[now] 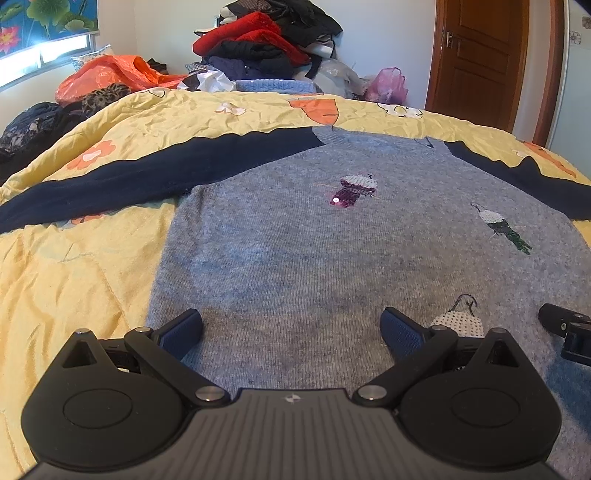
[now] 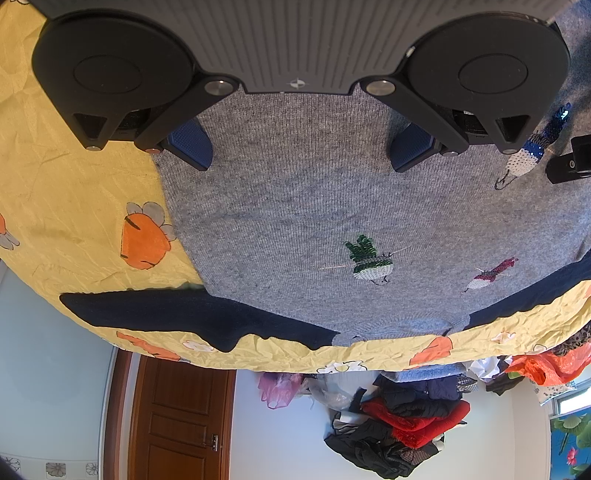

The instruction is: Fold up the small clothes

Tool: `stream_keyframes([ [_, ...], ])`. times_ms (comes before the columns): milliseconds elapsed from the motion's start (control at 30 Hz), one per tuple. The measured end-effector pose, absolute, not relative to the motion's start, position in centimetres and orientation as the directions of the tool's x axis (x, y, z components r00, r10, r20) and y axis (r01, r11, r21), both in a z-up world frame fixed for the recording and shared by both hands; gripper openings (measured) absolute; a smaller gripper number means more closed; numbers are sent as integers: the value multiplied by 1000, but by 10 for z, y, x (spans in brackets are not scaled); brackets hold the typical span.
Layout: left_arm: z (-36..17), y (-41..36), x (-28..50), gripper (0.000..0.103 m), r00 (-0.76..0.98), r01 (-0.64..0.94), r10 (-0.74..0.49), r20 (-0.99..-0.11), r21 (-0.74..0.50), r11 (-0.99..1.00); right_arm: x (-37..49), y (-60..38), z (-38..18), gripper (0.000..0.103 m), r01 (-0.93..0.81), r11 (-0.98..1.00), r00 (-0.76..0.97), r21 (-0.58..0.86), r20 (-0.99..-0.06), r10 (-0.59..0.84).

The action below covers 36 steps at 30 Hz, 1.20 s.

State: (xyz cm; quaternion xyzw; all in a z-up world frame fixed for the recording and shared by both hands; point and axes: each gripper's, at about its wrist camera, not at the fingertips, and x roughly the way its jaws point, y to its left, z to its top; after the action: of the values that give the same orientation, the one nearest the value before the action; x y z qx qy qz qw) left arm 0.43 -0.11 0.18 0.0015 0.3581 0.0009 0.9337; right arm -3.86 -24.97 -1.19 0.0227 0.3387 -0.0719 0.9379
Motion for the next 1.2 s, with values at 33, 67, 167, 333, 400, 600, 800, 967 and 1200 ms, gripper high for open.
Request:
stream_keyframes([
  [33, 2, -2, 4, 103, 744, 0, 3, -668, 4, 1000, -39, -250, -12, 103, 150, 989, 760, -6, -638, -119],
  [67, 2, -1, 4, 103, 744, -2, 4, -669, 3, 1000, -39, -250, -12, 103, 150, 989, 760, -6, -639, -120],
  [167, 2, 0, 4, 103, 743, -2, 3, -669, 2, 1000, -39, -250, -12, 103, 150, 989, 760, -6, -638, -120],
  [333, 2, -1, 5, 103, 743, -1, 3, -669, 3, 1000, -39, -250, -12, 103, 151, 989, 760, -6, -638, -120],
  [400, 2, -1, 4, 103, 743, -1, 3, -669, 3, 1000, -38, -249, -12, 103, 151, 989, 760, -8, -639, -121],
  [600, 2, -1, 5, 103, 743, -2, 3, -669, 2, 1000, -38, -249, -12, 103, 151, 988, 760, -9, -639, -122],
  [800, 2, -1, 5, 103, 742, 5, -4, -670, -1, 1000, -38, -249, -12, 103, 151, 988, 760, -9, -639, -122],
  [967, 2, -1, 6, 103, 742, 4, -4, -670, -2, 1000, -38, -249, -12, 103, 151, 988, 760, -9, -638, -122],
  [1200, 2, 0, 6, 103, 742, 1, 1, -670, 3, 1000, -38, -249, -13, 103, 151, 989, 760, -10, -639, -122],
])
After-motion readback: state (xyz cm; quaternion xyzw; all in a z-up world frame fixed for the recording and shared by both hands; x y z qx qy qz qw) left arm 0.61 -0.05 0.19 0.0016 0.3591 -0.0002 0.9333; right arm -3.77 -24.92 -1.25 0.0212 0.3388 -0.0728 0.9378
